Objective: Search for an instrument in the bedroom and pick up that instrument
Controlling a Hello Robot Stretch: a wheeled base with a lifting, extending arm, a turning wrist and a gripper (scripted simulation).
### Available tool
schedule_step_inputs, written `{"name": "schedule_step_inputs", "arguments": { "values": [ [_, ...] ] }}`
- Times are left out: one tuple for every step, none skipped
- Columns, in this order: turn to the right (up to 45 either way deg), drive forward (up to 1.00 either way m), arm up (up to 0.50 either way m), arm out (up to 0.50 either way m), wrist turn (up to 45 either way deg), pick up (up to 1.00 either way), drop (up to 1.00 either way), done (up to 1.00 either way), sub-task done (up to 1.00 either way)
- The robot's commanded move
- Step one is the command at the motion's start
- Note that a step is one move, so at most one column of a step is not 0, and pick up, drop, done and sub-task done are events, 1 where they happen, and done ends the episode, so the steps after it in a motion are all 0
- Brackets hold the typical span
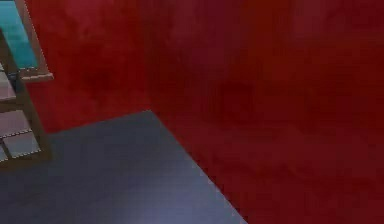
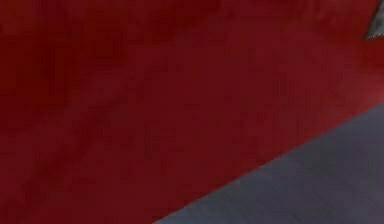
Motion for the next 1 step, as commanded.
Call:
{"name": "schedule_step_inputs", "arguments": {
  "values": [
    [-45.0,0.0,0.0,0.0,0.0,0.0,0.0,0.0,0.0]
  ]
}}
